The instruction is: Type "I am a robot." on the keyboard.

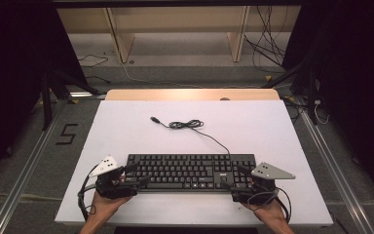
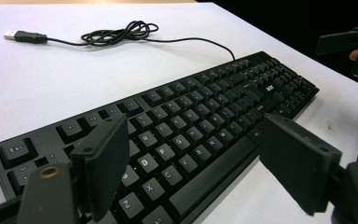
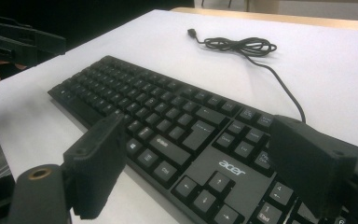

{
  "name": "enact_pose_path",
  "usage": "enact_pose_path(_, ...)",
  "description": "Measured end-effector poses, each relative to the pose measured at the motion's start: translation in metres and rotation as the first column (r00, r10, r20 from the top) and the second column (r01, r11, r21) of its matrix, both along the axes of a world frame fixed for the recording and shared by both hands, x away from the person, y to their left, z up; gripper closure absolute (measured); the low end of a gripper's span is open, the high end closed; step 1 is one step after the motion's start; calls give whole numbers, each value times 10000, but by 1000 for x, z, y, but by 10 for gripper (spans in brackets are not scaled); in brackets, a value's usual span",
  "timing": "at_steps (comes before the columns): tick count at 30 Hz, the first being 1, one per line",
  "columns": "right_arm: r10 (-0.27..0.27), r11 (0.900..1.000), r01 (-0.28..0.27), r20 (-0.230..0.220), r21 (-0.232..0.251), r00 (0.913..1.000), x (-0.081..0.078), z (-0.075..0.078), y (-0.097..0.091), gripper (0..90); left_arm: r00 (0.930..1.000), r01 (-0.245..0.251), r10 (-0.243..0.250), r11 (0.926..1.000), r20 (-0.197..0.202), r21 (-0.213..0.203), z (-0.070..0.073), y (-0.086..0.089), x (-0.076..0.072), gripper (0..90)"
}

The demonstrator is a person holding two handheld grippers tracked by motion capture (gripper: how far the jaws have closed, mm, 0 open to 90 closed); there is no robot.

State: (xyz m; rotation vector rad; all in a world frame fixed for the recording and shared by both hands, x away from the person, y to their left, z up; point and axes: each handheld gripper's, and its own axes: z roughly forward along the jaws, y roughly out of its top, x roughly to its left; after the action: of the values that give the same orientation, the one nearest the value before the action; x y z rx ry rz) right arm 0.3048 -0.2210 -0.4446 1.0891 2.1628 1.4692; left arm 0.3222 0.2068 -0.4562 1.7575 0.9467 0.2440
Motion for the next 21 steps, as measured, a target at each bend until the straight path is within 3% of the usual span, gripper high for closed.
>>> enact_pose_path(13, 79, 10000, -79, -22, -6, 10000, 2, 0, 5, 208, 10000, -16, 16, 10000, -11, 27, 0, 0, 0, 239)
enact_pose_path(21, 488, 9988, -489, -143, -64, 9987, 11, 5, 24, 209, 9997, -208, 208, 9998, -86, 68, -1, 3, 2, 239)
